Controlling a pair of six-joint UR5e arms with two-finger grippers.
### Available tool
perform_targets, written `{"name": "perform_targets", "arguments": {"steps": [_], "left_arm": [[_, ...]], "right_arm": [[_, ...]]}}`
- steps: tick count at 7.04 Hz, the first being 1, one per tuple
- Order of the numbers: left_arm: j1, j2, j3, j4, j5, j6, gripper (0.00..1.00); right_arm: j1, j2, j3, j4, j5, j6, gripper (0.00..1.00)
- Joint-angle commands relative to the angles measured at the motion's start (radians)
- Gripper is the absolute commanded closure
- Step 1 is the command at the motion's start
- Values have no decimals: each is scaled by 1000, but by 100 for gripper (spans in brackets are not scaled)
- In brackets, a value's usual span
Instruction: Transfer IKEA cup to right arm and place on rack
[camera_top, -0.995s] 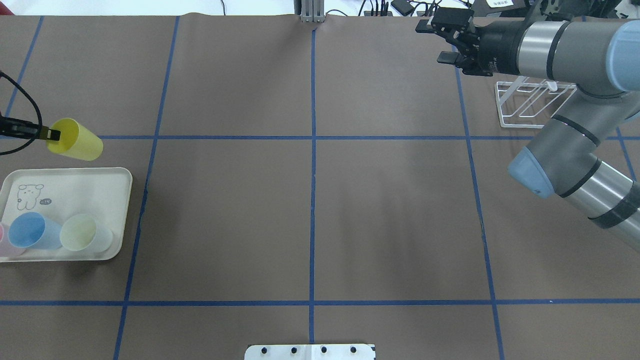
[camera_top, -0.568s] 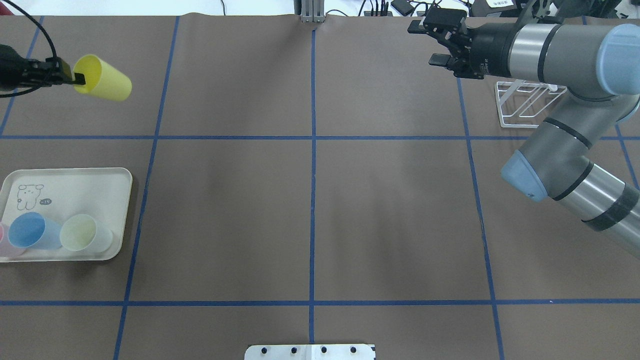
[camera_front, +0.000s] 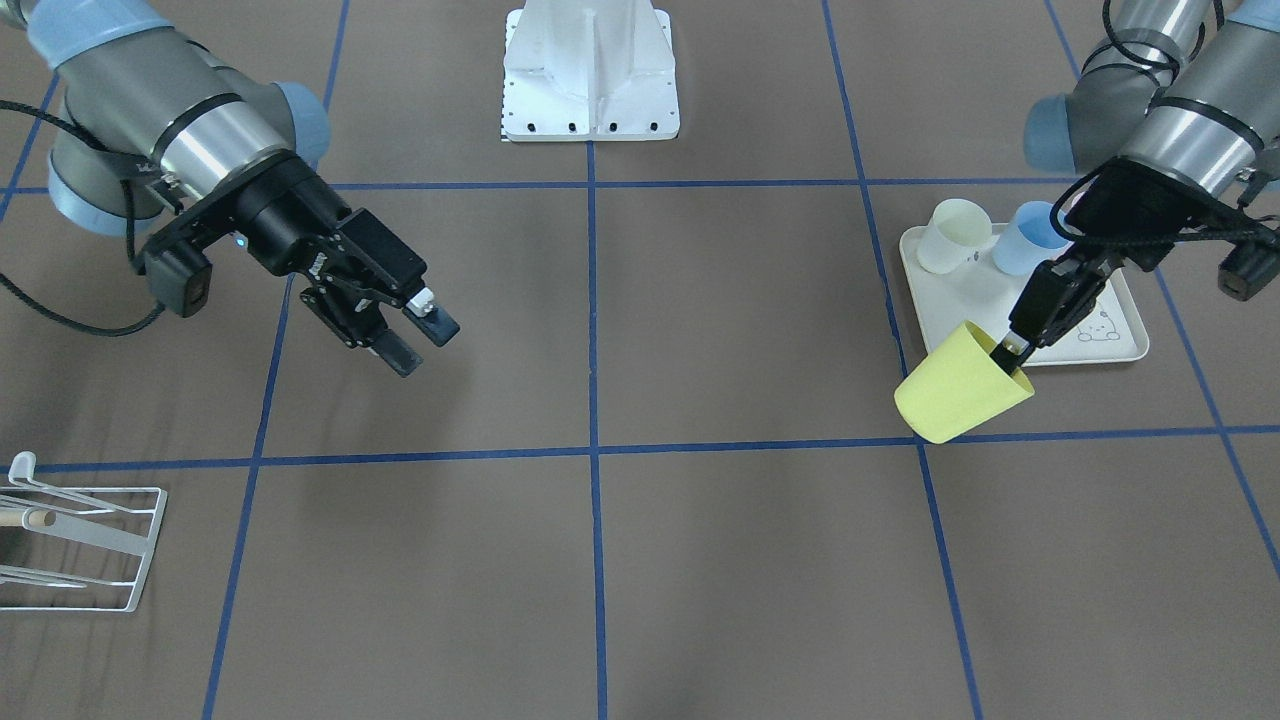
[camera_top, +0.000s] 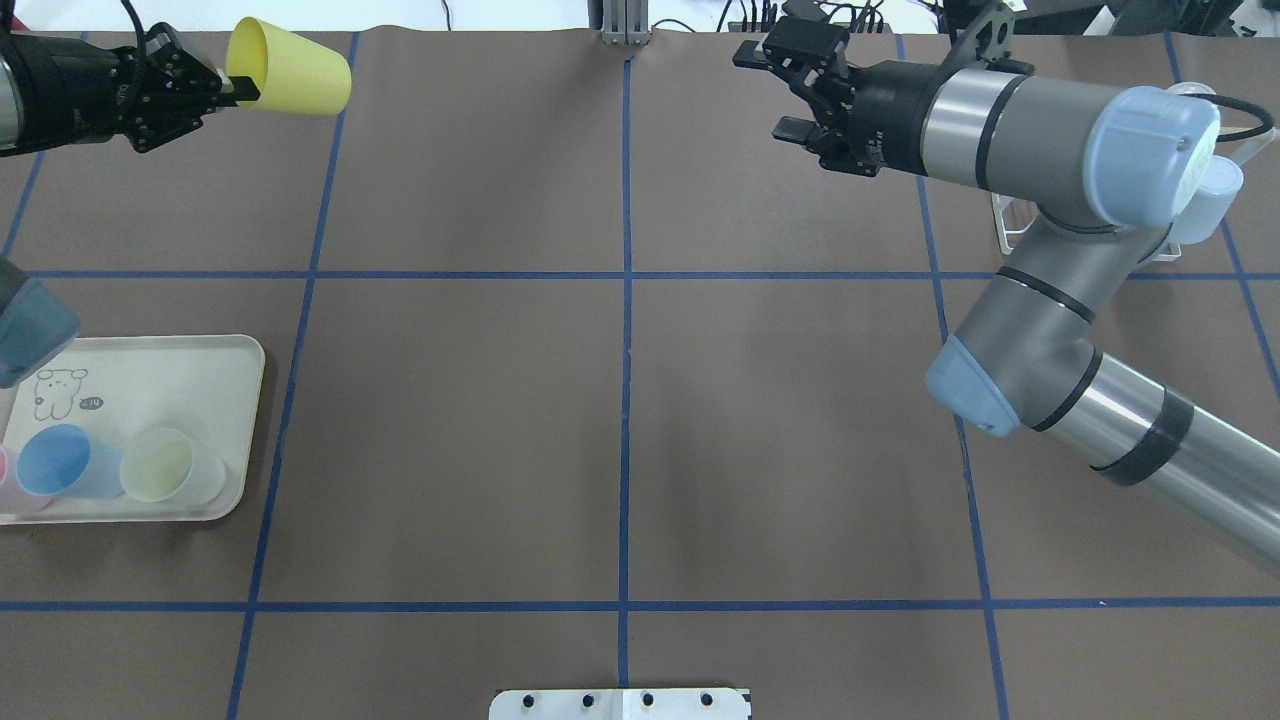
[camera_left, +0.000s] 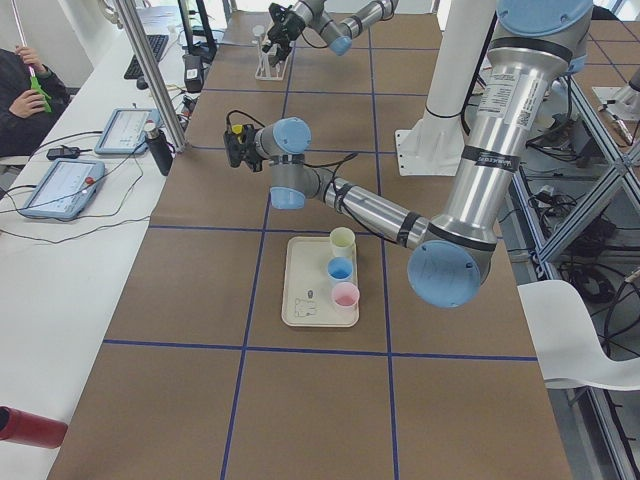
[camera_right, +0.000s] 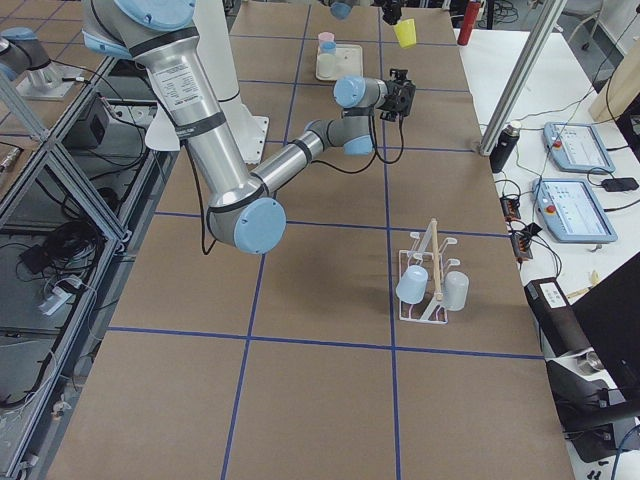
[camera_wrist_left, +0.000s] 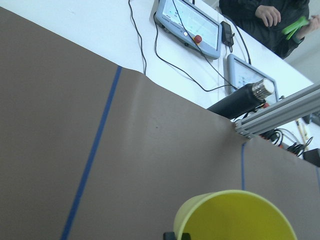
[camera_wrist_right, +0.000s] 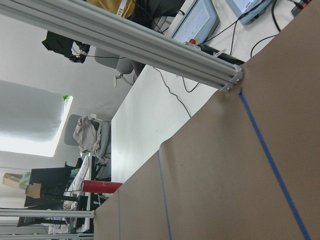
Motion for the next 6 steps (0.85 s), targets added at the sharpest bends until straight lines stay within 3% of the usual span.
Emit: {"name": "perform_targets", "arguments": {"steps": [1,2,4,6], "left_arm": [[26,-36,107,-294,75,-282,100],[68,-38,115,-385,136,-379,100],[201,-57,131,-584,361,-598,100],[259,-109,131,-610,421,-677,100]], "right_arm": [[-53,77,-3,-1,-52,93,1],[-76,106,-4,-1,-90,119,1],[-96,140,-14,35,-109,168,1],[-110,154,-21,82,-163,196,1]]}}
